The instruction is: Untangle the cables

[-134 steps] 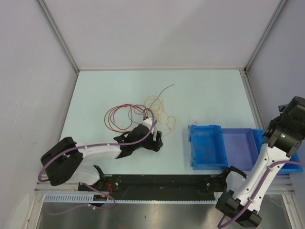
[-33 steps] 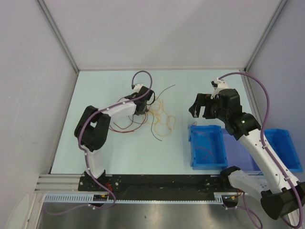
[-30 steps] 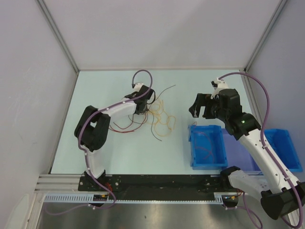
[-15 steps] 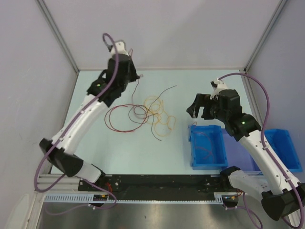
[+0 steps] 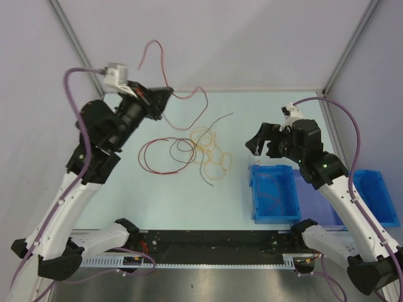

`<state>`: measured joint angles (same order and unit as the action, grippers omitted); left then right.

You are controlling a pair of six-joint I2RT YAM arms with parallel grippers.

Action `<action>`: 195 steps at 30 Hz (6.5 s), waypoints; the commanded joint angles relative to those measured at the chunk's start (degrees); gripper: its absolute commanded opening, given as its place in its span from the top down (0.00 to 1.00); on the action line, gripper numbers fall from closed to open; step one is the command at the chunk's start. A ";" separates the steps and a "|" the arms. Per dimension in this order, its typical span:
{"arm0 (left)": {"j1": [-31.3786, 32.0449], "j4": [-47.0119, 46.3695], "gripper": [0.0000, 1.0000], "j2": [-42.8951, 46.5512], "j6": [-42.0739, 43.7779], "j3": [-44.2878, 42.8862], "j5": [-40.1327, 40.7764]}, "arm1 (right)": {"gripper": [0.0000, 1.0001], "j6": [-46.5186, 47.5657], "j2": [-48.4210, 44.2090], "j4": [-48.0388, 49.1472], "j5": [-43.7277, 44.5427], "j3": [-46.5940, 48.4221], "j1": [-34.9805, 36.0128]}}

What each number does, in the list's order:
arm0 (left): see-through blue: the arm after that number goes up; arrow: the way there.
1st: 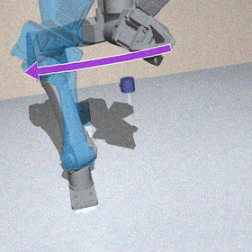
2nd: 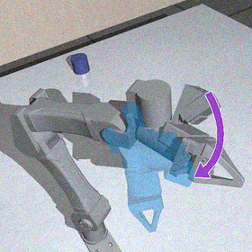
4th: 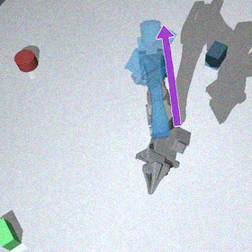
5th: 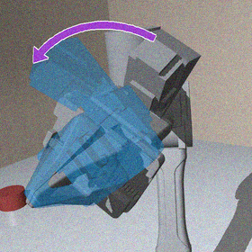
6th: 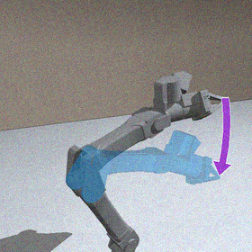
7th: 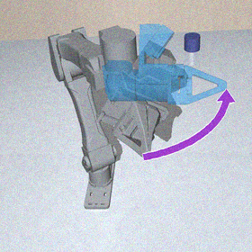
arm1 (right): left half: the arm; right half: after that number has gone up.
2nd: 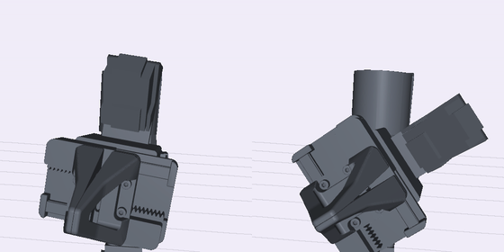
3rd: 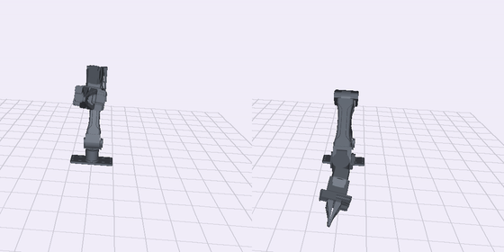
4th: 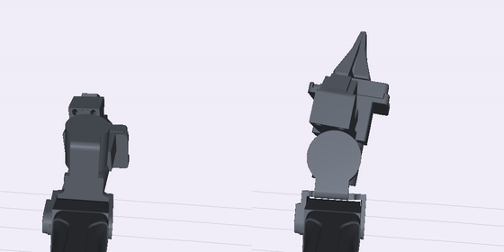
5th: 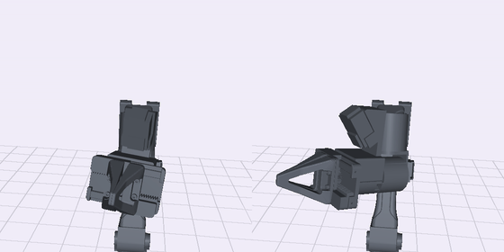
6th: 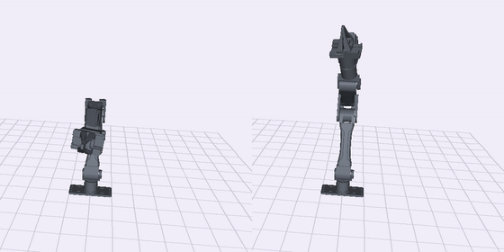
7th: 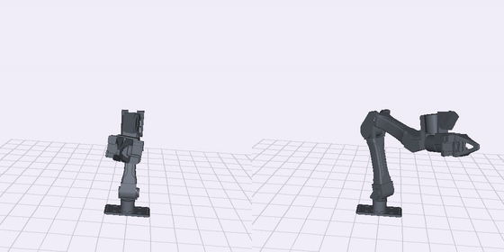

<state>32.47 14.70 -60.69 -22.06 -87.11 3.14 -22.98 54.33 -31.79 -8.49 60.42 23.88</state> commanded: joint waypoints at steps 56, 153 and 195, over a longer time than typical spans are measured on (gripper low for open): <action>-1.36 -10.30 1.00 -18.33 -14.67 53.19 3.10 | 0.13 -14.54 32.42 16.93 -0.74 -1.10 17.17; -1.62 -14.44 0.55 -15.43 -13.44 56.44 0.99 | 1.00 -5.77 8.25 -6.79 27.47 23.50 33.95; -1.71 -13.20 0.58 -17.10 -13.27 54.94 1.08 | 1.00 -0.57 -7.74 -34.21 50.51 44.43 33.96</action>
<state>31.11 1.52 -77.45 -36.40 -30.74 3.11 -20.78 47.33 -61.91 41.58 103.96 58.06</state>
